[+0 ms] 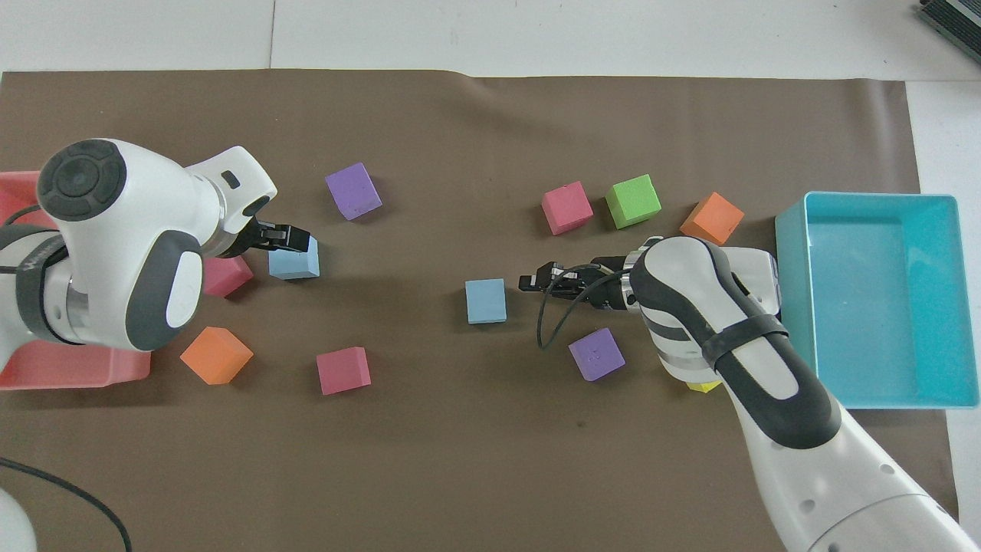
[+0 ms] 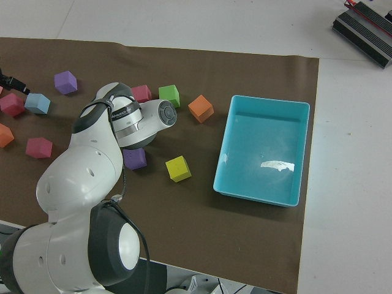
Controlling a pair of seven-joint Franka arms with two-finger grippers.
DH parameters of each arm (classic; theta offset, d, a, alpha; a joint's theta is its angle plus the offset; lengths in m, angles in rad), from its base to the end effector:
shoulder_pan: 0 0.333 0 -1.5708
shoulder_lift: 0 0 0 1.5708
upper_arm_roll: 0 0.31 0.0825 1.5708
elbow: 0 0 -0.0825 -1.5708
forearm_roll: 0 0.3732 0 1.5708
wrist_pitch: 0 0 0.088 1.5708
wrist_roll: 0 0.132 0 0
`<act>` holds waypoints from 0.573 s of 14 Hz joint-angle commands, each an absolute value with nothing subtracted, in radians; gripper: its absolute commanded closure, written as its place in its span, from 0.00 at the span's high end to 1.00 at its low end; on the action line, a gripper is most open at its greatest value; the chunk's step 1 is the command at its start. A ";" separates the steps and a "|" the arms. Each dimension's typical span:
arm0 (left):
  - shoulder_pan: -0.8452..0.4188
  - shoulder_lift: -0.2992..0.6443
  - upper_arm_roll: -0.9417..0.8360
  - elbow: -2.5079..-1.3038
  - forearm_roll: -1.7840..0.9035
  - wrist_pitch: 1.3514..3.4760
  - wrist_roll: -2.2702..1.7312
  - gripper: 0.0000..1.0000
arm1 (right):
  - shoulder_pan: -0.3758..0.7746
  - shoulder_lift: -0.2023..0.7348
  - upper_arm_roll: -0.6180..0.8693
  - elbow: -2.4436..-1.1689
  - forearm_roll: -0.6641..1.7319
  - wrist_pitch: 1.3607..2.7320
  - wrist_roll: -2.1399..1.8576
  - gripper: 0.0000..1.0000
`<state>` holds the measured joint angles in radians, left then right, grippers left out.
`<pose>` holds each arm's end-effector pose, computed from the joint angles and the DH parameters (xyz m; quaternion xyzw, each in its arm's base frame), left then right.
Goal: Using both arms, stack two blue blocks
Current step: 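Release the cube with the right gripper while the left gripper reaches the other blue cube, then grasp the second light blue cube with the left gripper and lift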
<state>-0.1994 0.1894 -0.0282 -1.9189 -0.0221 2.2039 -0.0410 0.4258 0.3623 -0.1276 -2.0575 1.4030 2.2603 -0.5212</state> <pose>0.5867 -0.1366 0.3788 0.9950 -0.0866 0.0458 0.0181 0.5503 0.2176 0.2486 -0.8874 0.1012 0.0015 0.4497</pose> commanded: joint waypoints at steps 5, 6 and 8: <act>-0.203 0.241 -0.015 -1.927 -0.005 2.284 -0.058 1.00 | 0.417 0.344 -0.118 -2.088 1.442 2.284 -0.577 0.00; -0.201 0.241 -0.015 -1.927 -0.005 2.284 -0.057 1.00 | 0.417 0.342 -0.118 -2.091 1.442 2.283 -0.595 0.00; -0.201 0.262 -0.014 -1.927 -0.005 2.287 -0.058 1.00 | 0.417 0.339 -0.118 -2.097 1.442 2.283 -0.603 0.00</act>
